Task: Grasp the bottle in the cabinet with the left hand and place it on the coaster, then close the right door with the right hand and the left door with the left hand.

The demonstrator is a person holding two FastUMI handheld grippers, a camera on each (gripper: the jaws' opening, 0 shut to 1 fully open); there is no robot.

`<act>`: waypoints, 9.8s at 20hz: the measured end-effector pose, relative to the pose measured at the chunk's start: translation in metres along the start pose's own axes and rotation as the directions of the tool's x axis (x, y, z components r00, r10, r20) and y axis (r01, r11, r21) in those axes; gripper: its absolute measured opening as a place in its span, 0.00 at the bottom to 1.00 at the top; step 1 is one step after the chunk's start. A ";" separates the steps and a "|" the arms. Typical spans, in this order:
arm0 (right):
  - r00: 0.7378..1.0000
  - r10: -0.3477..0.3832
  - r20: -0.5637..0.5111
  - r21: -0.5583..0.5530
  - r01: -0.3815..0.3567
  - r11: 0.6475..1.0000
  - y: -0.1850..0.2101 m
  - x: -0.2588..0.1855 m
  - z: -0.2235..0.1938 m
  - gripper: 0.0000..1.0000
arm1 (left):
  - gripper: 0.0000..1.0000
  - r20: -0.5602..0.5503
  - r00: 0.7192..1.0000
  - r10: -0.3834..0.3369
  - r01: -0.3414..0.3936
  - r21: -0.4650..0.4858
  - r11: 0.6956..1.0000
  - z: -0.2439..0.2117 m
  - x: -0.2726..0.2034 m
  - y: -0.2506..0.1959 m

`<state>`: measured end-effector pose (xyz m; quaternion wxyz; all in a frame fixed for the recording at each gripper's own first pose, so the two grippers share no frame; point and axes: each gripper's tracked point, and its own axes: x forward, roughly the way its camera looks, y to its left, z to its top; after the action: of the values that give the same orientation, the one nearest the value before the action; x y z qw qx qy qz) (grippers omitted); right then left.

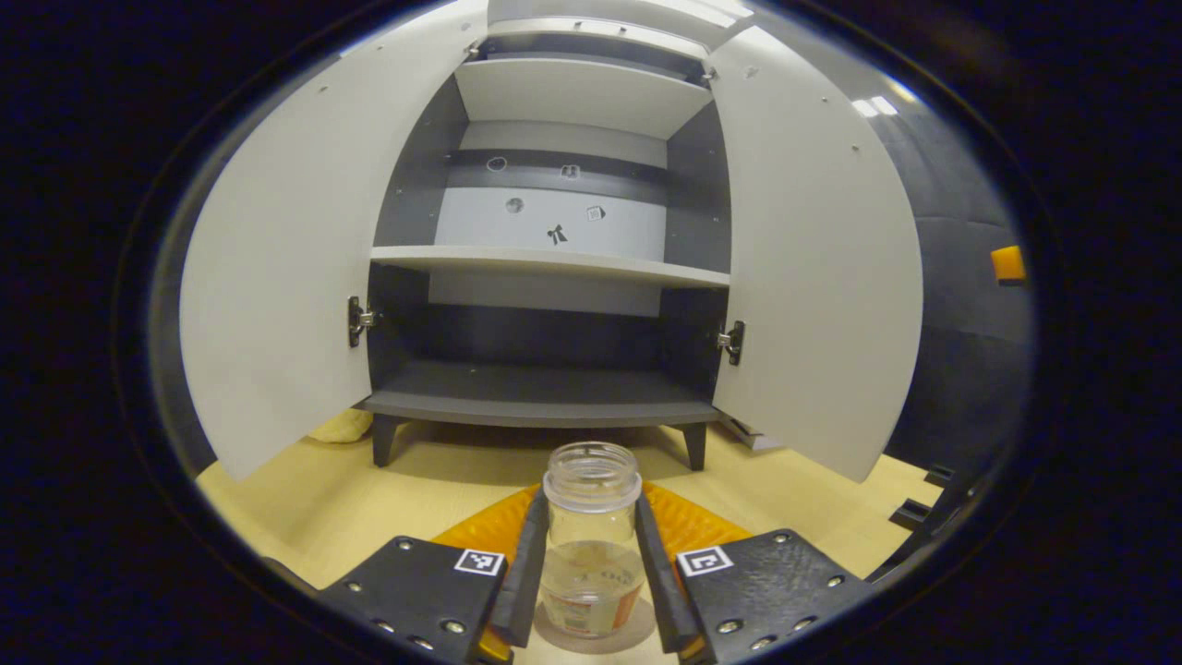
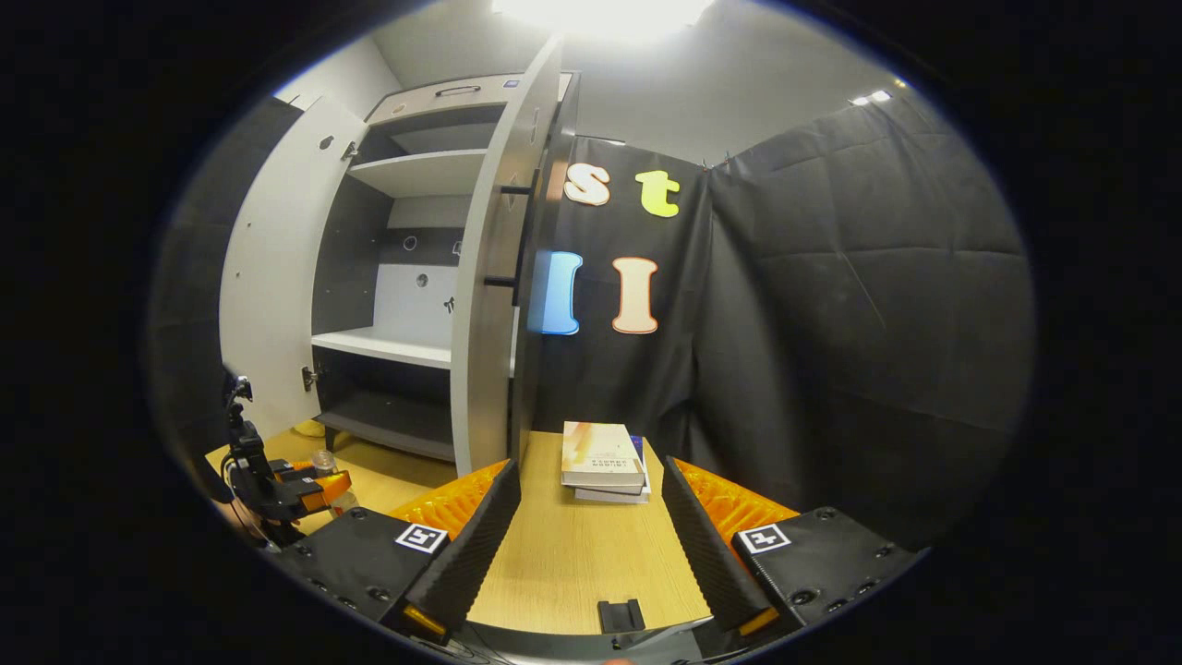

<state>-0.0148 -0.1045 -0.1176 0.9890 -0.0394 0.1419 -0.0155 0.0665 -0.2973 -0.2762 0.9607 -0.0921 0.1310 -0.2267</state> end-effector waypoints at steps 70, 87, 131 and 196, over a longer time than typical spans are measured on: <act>0.981 -0.027 0.191 0.092 0.009 0.996 0.160 0.109 0.180 0.95 | 0.74 0.229 0.887 0.401 -0.413 0.007 0.911 0.239 -0.213 0.304; 0.981 -0.003 0.193 0.052 -0.007 0.999 0.176 0.103 0.154 0.96 | 0.74 0.207 0.886 0.414 -0.428 0.025 0.904 0.289 -0.188 0.344; 0.990 -0.064 0.124 0.059 0.057 0.997 0.019 0.059 0.081 0.96 | 0.74 0.251 0.890 0.380 -0.394 0.006 0.919 0.346 -0.116 0.253; 0.966 0.136 0.218 0.090 -0.159 0.983 0.115 -0.050 0.114 0.96 | 0.74 0.268 0.912 0.310 -0.360 0.161 0.919 0.267 -0.297 0.160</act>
<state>-0.0283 0.0205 -0.0036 0.9975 0.0230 0.0377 0.0550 -0.0459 0.0118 0.0021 0.9983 0.0059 0.0048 -0.0574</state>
